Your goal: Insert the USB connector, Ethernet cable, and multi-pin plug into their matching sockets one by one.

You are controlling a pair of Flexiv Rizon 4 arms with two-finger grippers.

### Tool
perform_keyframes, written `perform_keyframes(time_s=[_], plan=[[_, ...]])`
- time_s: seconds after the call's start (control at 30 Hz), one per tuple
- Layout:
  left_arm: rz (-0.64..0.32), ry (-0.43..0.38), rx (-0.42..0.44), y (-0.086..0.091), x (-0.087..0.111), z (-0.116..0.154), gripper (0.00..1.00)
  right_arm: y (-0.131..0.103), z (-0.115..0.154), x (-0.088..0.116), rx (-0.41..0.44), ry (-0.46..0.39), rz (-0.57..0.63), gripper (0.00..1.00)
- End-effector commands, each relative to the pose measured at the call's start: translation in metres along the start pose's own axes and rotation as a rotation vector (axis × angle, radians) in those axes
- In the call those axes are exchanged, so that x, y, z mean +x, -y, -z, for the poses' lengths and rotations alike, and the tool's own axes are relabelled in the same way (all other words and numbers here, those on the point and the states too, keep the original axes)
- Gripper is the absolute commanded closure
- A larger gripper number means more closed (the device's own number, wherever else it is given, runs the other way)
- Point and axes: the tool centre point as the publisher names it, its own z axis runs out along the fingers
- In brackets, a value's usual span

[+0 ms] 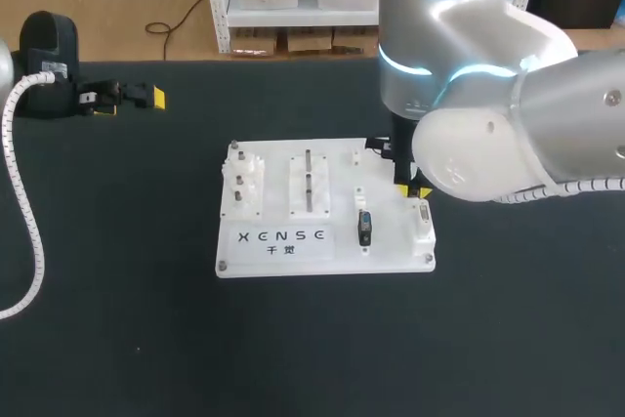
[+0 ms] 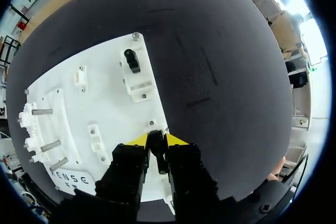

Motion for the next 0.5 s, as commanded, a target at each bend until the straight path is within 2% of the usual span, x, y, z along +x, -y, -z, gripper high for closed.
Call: perform_keyframes(time_s=[0.03, 0.2, 0.3, 0.33, 0.5], plan=[[0.000, 0.000, 0.000, 0.000, 0.000, 0.000, 0.00, 0.001, -0.010, -0.005, 0.003, -0.011, 0.003, 1.00], [0.000, 0.000, 0.000, 0.000, 0.000, 0.000, 0.00, -0.001, -0.008, -0.003, -0.008, -0.009, 0.028, 1.00], [0.000, 0.000, 0.000, 0.000, 0.000, 0.000, 0.00, -0.002, -0.004, -0.001, -0.019, -0.006, 0.041, 0.58], [0.000, 0.000, 0.000, 0.000, 0.000, 0.000, 0.00, -0.003, -0.002, 0.000, -0.022, -0.003, 0.047, 0.00], [0.000, 0.000, 0.000, 0.000, 0.000, 0.000, 0.00, -0.006, 0.010, 0.004, -0.052, 0.022, 0.068, 0.00]])
